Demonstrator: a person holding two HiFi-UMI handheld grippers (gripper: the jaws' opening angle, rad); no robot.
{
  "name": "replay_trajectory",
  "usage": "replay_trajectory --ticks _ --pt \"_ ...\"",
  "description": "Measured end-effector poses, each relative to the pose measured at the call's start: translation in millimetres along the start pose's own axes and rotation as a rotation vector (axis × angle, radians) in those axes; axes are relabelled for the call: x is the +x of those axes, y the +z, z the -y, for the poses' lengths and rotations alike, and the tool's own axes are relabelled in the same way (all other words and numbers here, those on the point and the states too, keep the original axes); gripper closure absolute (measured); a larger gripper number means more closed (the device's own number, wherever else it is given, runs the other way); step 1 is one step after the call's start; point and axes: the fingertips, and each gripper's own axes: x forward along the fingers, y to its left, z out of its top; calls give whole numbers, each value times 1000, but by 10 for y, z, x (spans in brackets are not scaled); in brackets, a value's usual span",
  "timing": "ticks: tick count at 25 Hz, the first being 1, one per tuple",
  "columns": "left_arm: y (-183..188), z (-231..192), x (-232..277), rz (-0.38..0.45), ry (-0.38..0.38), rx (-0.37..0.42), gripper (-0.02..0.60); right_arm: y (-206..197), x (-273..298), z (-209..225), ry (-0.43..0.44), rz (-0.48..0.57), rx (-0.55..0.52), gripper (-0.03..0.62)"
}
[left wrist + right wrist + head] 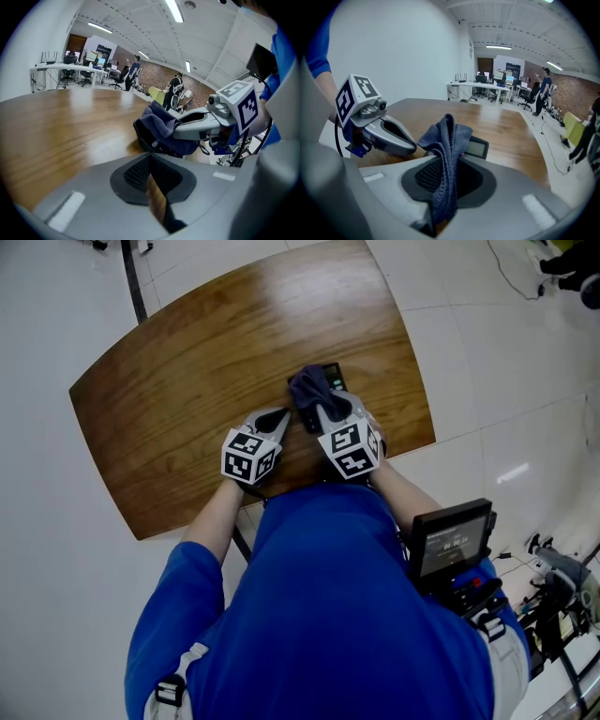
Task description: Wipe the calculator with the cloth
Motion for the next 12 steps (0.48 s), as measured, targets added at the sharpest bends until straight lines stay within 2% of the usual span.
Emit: replay_trajectory --ticks 12 --pt "-54 -69 44 10 1 -4 574 -242 -79 521 -110 -27 83 523"
